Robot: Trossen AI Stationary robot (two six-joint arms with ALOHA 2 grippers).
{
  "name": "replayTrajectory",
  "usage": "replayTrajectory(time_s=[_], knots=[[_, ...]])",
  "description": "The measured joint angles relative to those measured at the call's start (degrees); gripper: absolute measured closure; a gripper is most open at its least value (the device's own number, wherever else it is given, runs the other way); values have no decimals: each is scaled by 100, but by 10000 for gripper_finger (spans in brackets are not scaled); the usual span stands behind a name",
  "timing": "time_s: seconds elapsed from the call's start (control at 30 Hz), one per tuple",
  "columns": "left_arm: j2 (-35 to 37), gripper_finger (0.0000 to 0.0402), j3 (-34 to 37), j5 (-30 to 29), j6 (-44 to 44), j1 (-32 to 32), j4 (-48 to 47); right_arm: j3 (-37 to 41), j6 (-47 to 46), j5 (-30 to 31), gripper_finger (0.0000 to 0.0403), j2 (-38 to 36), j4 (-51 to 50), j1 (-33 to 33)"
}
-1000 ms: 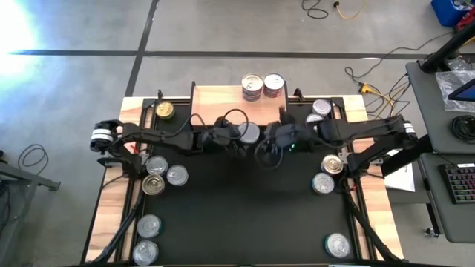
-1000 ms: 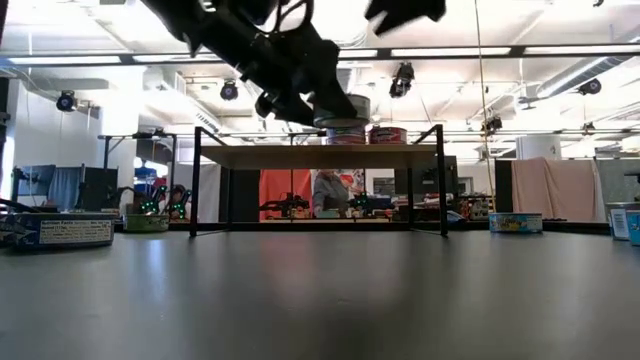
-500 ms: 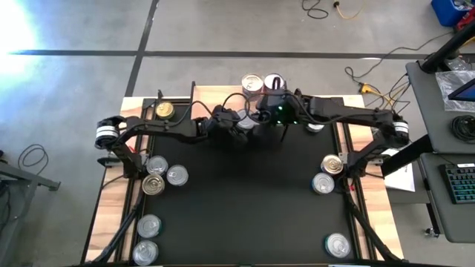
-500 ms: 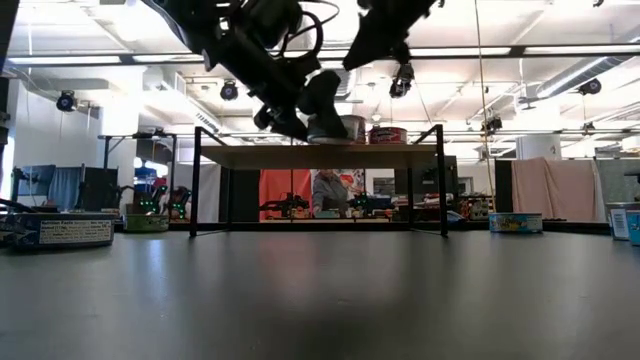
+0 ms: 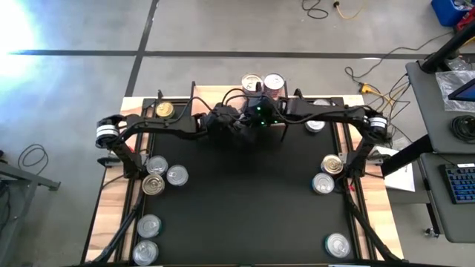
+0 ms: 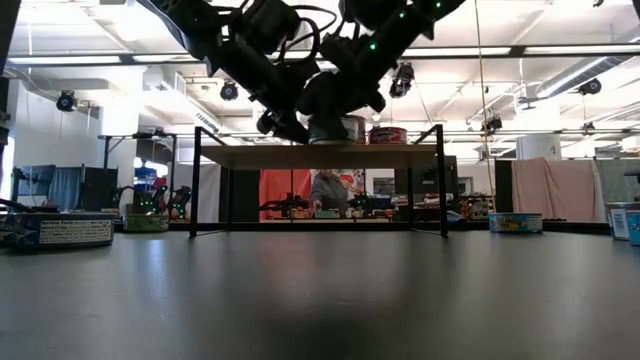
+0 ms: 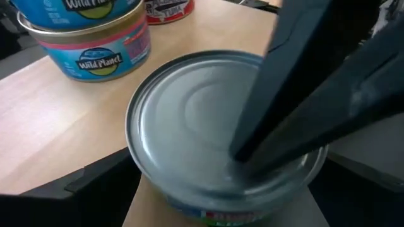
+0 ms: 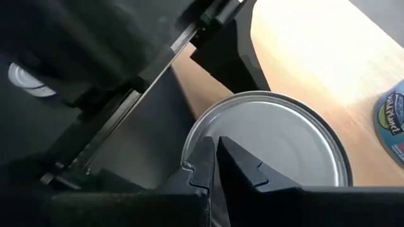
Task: Stack canned seafood by type on shelf
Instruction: Put the white-green tuna can on the shelf
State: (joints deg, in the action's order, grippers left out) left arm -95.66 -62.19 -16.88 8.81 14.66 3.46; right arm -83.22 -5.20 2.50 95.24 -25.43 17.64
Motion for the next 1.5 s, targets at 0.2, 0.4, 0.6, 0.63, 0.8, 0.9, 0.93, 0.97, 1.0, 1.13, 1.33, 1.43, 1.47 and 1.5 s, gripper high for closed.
replayTrajectory(time_s=[0.2, 0.4, 0.6, 0.63, 0.8, 0.9, 0.93, 0.97, 1.0, 1.13, 1.33, 1.43, 1.47, 1.5], knots=[[0, 4, 7, -19, -14, 5, -73, -17, -22, -39, 385, 109, -82, 126], [38, 4, 7, -9, -4, -4, -203, -22, 12, 73, 385, 32, -426, 196], [126, 4, 6, -4, 25, -24, -575, -17, 29, 92, 385, -95, -725, 224], [153, 4, 2, -2, 23, -32, -658, -17, 52, 92, 385, -117, -809, 222], [354, 4, 2, -4, 74, -121, -997, -11, 85, 76, 385, -320, -1347, 222], [583, 3, 2, -2, 73, -209, -1004, -5, 214, 71, 385, -471, -1712, 222], [660, 3, 2, -2, 73, -247, -994, -1, 258, 127, 385, -517, -1813, 225], [740, 3, 2, -2, 73, -288, -970, 1, 300, 230, 385, -556, -1898, 226], [826, 3, 2, -3, 73, -338, -968, 3, 337, 345, 385, -585, -1975, 234], [1175, 3, 2, -2, 73, -572, -912, 4, 562, 496, 385, -647, -2171, 367], [1720, 3, 2, -2, 73, -953, -916, 4, 1170, 491, 385, -663, -2278, 560], [1980, 3, 2, -19, 84, -1110, -967, 4, 1324, 493, 385, -665, -2284, 647], [2068, 3, 2, -43, 91, -1165, -994, 4, 1363, 501, 385, -665, -2284, 670], [2156, 3, 2, -53, 93, -1210, -1017, 4, 1386, 501, 385, -665, -2284, 680]])
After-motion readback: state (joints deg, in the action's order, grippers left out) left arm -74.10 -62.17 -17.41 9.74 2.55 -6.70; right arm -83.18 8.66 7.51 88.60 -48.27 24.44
